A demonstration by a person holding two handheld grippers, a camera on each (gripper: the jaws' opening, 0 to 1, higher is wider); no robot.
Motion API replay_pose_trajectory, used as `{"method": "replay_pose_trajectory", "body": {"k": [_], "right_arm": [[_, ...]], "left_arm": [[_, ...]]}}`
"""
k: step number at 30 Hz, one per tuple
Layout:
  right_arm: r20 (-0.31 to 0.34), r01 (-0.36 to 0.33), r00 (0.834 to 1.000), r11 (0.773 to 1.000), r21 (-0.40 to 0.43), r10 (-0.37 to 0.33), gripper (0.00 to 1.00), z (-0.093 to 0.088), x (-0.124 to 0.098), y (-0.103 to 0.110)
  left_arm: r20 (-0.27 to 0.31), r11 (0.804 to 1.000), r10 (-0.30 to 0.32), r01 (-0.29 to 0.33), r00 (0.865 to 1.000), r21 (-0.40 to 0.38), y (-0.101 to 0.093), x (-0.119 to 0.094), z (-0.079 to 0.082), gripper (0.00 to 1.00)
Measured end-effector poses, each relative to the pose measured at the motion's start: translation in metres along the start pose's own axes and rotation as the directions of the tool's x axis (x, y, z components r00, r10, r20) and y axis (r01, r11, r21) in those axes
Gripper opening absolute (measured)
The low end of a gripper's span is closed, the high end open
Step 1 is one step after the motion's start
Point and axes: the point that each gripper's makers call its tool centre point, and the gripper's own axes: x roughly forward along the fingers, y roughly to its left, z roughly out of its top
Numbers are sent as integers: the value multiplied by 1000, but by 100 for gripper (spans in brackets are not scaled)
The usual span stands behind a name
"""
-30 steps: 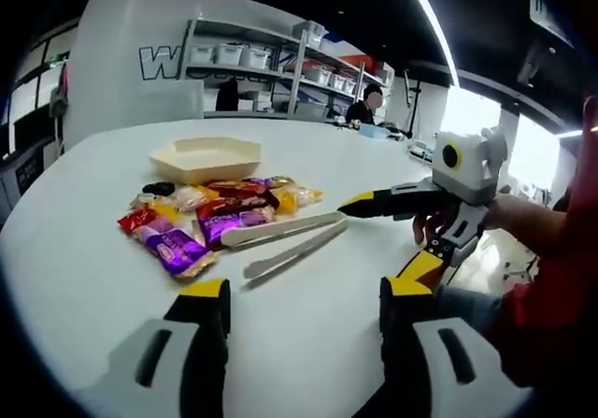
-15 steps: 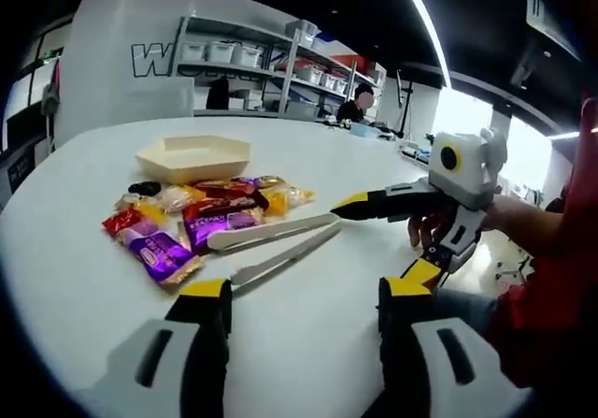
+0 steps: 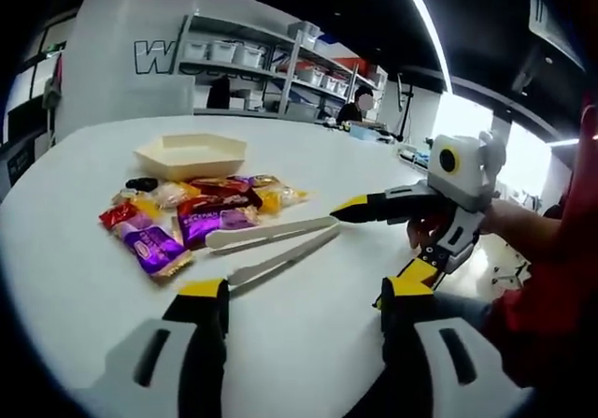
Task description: Place the target food into the container with the food tongs after gripping and lifting it, then release it inside without dropping or visibly crushing the food.
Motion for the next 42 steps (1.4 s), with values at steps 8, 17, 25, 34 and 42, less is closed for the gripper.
{"method": "replay_pose_trajectory", "body": {"k": [8, 17, 25, 34, 42], "right_arm": [[-10, 7, 1000, 1000, -11, -7, 77, -3, -4, 2], [-32, 4, 999, 1000, -23, -5, 78, -4, -6, 5], [-21, 7, 1000, 1000, -17, -7, 75, -4, -5, 3], [-3, -4, 1000, 1000, -1, 4, 73, -2, -7, 2], [-8, -8, 1000, 1000, 5, 8, 72, -3, -10, 4]], "left_arm": [[-4, 1000, -4, 4, 1000, 15, -6, -3, -4, 64], [-6, 1000, 0, 0, 1000, 19, -10, -7, -7, 63], [2, 1000, 3, -3, 1000, 27, -8, -8, -7, 62], [8, 995, 83, -84, 996, 62, 13, -10, -7, 67], [6, 988, 130, -130, 991, 80, 24, -10, -5, 67]]}}
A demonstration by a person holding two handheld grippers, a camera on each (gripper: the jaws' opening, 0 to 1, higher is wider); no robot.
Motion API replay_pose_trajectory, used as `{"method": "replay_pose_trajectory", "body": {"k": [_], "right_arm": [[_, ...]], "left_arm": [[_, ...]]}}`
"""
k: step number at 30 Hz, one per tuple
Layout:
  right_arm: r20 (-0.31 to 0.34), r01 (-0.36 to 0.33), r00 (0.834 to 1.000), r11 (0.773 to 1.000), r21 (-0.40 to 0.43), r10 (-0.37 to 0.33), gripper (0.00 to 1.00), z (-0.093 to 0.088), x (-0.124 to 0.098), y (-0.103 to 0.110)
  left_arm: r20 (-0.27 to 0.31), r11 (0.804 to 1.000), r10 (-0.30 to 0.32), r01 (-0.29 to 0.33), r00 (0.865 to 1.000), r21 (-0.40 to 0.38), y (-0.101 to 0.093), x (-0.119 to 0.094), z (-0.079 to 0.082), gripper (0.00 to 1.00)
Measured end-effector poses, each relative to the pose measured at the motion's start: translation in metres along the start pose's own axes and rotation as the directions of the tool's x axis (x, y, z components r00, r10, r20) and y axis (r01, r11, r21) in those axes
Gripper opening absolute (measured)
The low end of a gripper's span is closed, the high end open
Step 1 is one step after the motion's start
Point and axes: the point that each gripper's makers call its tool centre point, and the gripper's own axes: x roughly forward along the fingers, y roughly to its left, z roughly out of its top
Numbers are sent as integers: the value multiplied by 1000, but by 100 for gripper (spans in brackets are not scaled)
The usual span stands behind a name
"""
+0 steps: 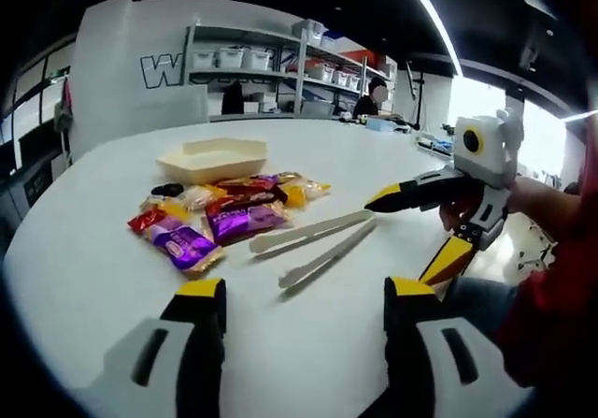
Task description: Place the target food into the container with the food tongs after gripping and lifting it, then release it inside without dropping or visibly crushing the food.
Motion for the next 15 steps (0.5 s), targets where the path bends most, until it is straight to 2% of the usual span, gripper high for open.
{"method": "replay_pose_trajectory", "body": {"k": [7, 12, 15], "right_arm": [[-15, -5, 1000, 1000, 3, 5, 68, -5, -5, 3], [-35, -17, 999, 1000, 13, 17, 65, -10, -10, 9], [-46, -22, 999, 1000, 18, 22, 63, -13, -11, 11]], "left_arm": [[-10, 1000, 8, -8, 1000, 8, 1, 4, -3, 67], [-3, 1000, -12, 12, 1000, -7, -4, 6, -2, 67], [-8, 1000, -10, 10, 1000, 14, -4, 8, -3, 67]]}}
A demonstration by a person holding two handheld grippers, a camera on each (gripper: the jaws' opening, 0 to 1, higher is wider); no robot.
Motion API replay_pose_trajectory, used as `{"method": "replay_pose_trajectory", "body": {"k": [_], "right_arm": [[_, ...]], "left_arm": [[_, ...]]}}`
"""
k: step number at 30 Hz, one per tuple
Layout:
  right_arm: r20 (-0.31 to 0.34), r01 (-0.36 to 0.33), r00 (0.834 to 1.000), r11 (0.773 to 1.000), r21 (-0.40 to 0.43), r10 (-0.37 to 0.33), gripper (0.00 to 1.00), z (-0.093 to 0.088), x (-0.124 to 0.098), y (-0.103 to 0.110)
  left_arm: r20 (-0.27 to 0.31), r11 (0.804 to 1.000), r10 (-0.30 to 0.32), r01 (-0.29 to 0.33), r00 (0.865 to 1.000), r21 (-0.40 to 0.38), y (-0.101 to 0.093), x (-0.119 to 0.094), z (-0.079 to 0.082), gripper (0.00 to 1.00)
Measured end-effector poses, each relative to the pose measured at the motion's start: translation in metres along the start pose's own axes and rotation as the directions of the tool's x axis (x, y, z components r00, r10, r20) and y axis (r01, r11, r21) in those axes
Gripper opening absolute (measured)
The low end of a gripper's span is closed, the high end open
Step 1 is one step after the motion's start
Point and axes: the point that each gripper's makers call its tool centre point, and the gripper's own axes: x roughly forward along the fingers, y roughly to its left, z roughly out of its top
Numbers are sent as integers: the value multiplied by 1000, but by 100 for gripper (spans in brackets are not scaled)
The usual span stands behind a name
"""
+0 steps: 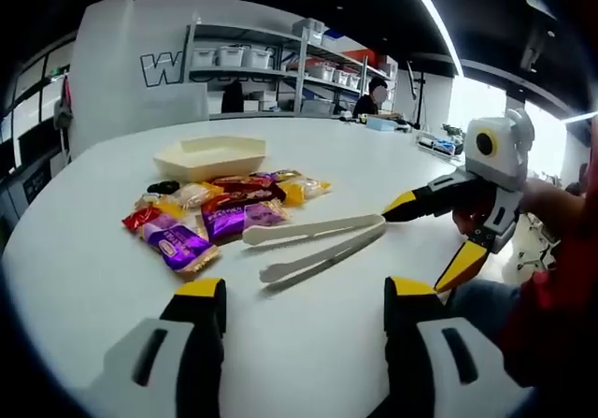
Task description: Place the target food into the container with the food tongs after gripping and lifting it, then release it inside without dropping or visibly crushing the food.
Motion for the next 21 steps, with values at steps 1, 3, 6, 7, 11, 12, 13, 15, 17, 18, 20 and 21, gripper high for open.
{"method": "replay_pose_trajectory", "body": {"k": [1, 3, 6, 7, 11, 12, 13, 15, 17, 18, 20, 21], "right_arm": [[-3, -6, 1000, 1000, 6, 6, 63, -1, 0, 1], [-3, -10, 1000, 1000, 9, 10, 63, -1, 0, 2], [26, 24, 999, 1000, -8, -24, 64, 5, 0, -8], [29, 31, 999, 999, -9, -31, 66, 7, 0, -11], [56, 13, 998, 1000, 10, -14, 65, 17, 7, -16], [55, 3, 998, 1000, 19, -4, 65, 18, 11, -16], [54, -3, 999, 1000, 24, 2, 65, 19, 14, -16], [47, -28, 999, 998, 53, 26, 62, 18, 17, -12], [41, -29, 999, 999, 44, 28, 61, 15, 18, -11], [36, -31, 999, 999, 43, 29, 61, 13, 18, -10], [40, -35, 999, 998, 46, 34, 61, 12, 15, -8], [39, -40, 999, 998, 54, 38, 60, 11, 14, -6]], "left_arm": [[-7, 1000, 0, 0, 1000, 2, 1, 0, 0, 67], [-7, 1000, 0, 0, 1000, 0, 2, -1, 1, 67], [4, 1000, -5, 5, 1000, -4, 2, -4, 5, 66], [8, 1000, -6, 6, 1000, -6, 1, -5, 6, 66], [21, 999, -33, 33, 999, -13, -7, -6, 9, 63], [15, 999, -51, 51, 999, -11, -11, -6, 9, 62], [13, 998, -58, 58, 998, -2, -15, -6, 8, 62], [11, 998, -66, 66, 998, 12, -20, -6, 8, 60], [2, 998, -61, 61, 998, 33, -19, -7, 5, 60], [-2, 997, -66, 66, 998, 31, -19, -7, 4, 61], [-4, 997, -78, 78, 997, 14, -20, -7, 3, 61], [-1, 997, -80, 80, 997, 11, -20, -8, 3, 60]]}}
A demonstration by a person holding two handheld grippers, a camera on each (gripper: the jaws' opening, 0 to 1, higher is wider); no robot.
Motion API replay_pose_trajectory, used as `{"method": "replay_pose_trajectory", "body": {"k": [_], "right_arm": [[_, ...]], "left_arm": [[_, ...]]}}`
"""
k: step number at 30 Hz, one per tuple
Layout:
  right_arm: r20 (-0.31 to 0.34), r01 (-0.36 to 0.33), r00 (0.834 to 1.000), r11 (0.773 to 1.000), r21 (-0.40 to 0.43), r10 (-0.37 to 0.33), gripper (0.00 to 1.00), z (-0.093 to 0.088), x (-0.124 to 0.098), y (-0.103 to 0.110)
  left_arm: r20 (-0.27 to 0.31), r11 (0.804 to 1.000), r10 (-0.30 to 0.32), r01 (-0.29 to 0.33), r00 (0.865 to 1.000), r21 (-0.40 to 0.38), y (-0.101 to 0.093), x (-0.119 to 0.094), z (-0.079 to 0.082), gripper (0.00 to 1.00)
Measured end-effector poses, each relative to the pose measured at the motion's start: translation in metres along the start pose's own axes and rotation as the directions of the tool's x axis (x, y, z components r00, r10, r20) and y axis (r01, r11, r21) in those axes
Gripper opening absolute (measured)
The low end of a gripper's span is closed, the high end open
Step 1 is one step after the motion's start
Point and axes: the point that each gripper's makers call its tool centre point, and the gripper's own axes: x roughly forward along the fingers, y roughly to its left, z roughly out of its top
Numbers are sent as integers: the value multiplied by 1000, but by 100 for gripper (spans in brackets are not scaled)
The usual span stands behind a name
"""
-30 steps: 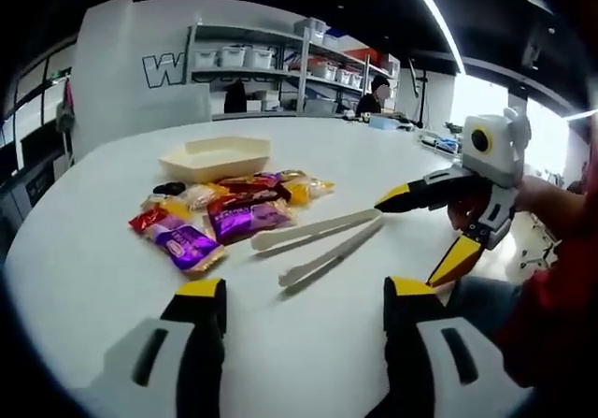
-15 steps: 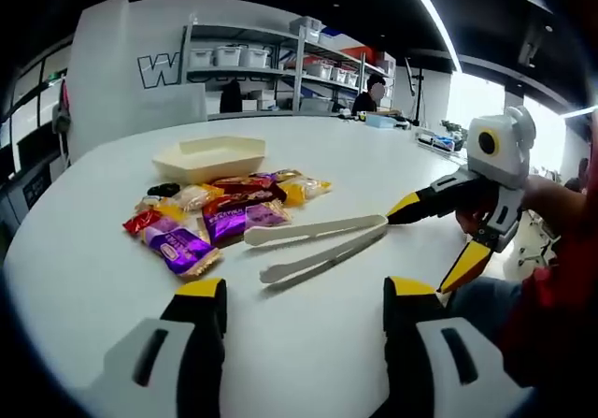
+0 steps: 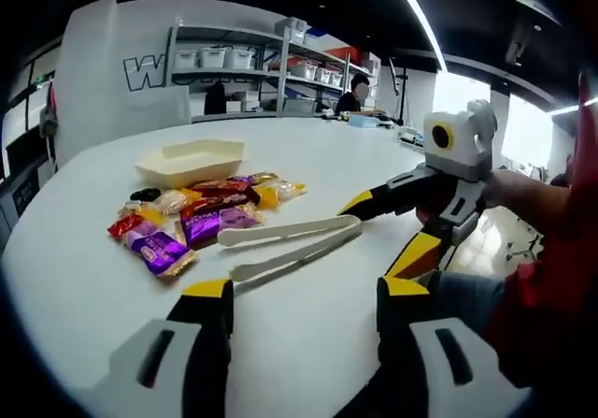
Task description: Place the target food into the container with the food tongs after gripping and lifting it, then release it inside without dropping or visibly crushing the food.
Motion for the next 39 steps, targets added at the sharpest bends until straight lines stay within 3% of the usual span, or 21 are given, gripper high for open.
{"method": "replay_pose_trajectory", "body": {"k": [3, 10, 16, 25, 36, 38, 39], "right_arm": [[-2, -18, 1000, 1000, 11, 18, 55, -1, -2, 6], [-9, -37, 999, 999, -4, 37, 55, -3, -3, 16], [-12, -105, 994, 994, 36, 105, 49, -4, -4, 32], [-16, -149, 989, 988, 45, 149, 47, -6, -1, 47], [-30, -244, 969, 969, 41, 246, 44, -4, 7, 77], [-25, -247, 969, 968, 35, 248, 47, -2, 7, 77], [25, -239, 971, 970, 44, 239, 48, 7, 5, 76]], "left_arm": [[1, 1000, -5, 5, 1000, -8, 0, 1, 0, 60], [10, 1000, -24, 24, 1000, -13, -2, 4, 4, 60], [29, 999, -35, 36, 999, -41, -1, 5, 8, 60], [31, 998, -38, 40, 999, -47, -1, 6, 8, 59], [30, 998, -34, 35, 999, -54, 0, 4, 8, 59], [28, 998, -33, 34, 999, -52, 1, 4, 7, 59], [27, 998, -32, 33, 999, -52, 0, 3, 7, 59]]}}
